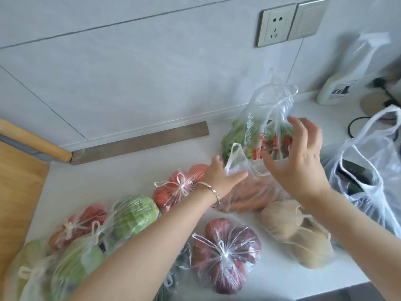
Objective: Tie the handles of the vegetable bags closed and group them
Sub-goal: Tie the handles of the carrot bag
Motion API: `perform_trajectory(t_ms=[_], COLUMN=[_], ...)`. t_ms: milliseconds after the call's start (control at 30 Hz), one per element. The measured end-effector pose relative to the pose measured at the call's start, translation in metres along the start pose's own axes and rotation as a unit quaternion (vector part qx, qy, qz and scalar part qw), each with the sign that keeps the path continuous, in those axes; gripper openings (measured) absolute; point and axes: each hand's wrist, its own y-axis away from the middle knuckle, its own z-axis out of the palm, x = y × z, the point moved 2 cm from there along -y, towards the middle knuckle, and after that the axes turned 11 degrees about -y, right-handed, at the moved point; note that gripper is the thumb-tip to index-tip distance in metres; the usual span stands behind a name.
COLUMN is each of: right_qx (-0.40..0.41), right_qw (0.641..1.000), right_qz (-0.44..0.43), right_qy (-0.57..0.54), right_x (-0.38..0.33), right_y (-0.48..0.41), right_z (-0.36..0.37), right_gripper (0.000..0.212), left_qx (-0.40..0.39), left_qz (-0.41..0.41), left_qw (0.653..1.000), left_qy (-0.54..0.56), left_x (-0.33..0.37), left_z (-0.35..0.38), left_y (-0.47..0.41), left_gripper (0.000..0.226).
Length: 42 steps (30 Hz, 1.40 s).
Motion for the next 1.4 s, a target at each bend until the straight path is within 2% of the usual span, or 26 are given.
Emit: perform_trajectory(t_ms=[67,100,167,267,333,367,467,633,700,767,800,833,867,900,967,1033,1100,1133,1167,1233,1300,1400], right_qx=[0.004,-0.004,-0.004,-0.001,-0.016,-0.041,-0.135,-0.309,-0.296,-0.238,-0.212,-0.189,-0.178,-0.181,-0.206,-0.224,-0.245,-0.236,-0.214,-0.162,-0.131,-0.066], right_qw=[0.996,0.992,0.976,0.899,0.852,0.845,0.876,0.897,0.924,0.94,0.933,0.914,0.884,0.86,0.839,0.849,0.875,0.884,0.889,0.89,0.873,0.84], right_qz=[0.088,0.126,0.219,0.421,0.504,0.513,0.443,0.315,0.236,0.203,0.209,0.218,0.228,0.228,0.237,0.272,0.301,0.32,0.343,0.385,0.436,0.494], right_qy=[0.018,0.021,-0.019,-0.117,-0.142,-0.142,-0.137,-0.03,-0.045,-0.133,-0.2,-0.286,-0.366,-0.419,-0.444,-0.394,-0.288,-0.244,-0.215,-0.184,-0.176,-0.214], right_x=[0.017,0.022,0.03,0.053,0.066,0.067,0.067,0.054,0.046,0.043,0.043,0.043,0.043,0.045,0.058,0.076,0.095,0.102,0.109,0.114,0.112,0.109], right_y=[0.007,0.012,0.018,0.025,0.029,0.03,0.028,0.017,0.01,0.003,-0.001,-0.003,-0.003,-0.002,0.01,0.024,0.035,0.038,0.04,0.041,0.042,0.046], right_z=[-0.009,-0.01,-0.017,-0.023,-0.029,-0.031,-0.035,-0.046,-0.058,-0.07,-0.075,-0.077,-0.078,-0.076,-0.064,-0.048,-0.028,-0.019,-0.012,-0.003,0.003,0.01], right_gripper=[0.085,0.094,0.102,0.107,0.099,0.087,0.033,0.053,0.05,0.047,0.045,0.039,0.031,0.031,0.061,0.077,0.095,0.103,0.106,0.1,0.091,0.077], left_qx=[-0.05,-0.058,-0.02,0.057,0.088,0.092,0.095,0.042,0.04,0.056,0.077,0.091,0.114,0.124,0.116,0.076,0.041,0.039,0.052,0.094,0.102,0.136], left_qz=[-0.071,-0.084,-0.059,-0.016,-0.022,-0.035,-0.074,-0.003,0.024,0.052,0.07,0.078,0.077,0.074,0.038,0.004,-0.005,0.005,0.024,0.052,0.047,-0.046], left_qw=[0.995,0.991,0.988,0.984,0.968,0.947,0.883,0.878,0.865,0.841,0.829,0.822,0.831,0.851,0.916,0.971,0.991,0.992,0.993,0.991,0.984,0.952], left_qy=[0.057,0.092,0.144,0.167,0.235,0.305,0.455,0.478,0.5,0.536,0.549,0.557,0.538,0.505,0.382,0.226,0.131,0.117,0.107,0.08,0.135,0.27], left_x=[0.012,0.014,0.019,0.016,0.01,0.005,-0.011,-0.006,-0.003,0.0,-0.001,-0.001,-0.004,-0.006,-0.007,-0.008,-0.011,-0.009,-0.008,0.0,0.005,0.007], left_z=[0.011,0.015,0.018,0.015,0.012,0.009,0.004,-0.015,-0.018,-0.019,-0.015,-0.012,-0.008,-0.002,0.011,0.028,0.04,0.045,0.048,0.048,0.048,0.046], left_y=[-0.005,-0.007,-0.006,-0.001,0.004,0.007,0.009,0.041,0.05,0.053,0.049,0.047,0.044,0.041,0.04,0.038,0.028,0.021,0.012,0.001,-0.004,-0.004], left_gripper=[0.079,0.063,0.024,0.03,0.031,0.029,0.02,0.028,0.023,0.025,0.022,0.009,0.017,0.04,0.077,0.1,0.111,0.108,0.095,0.054,0.042,0.031])
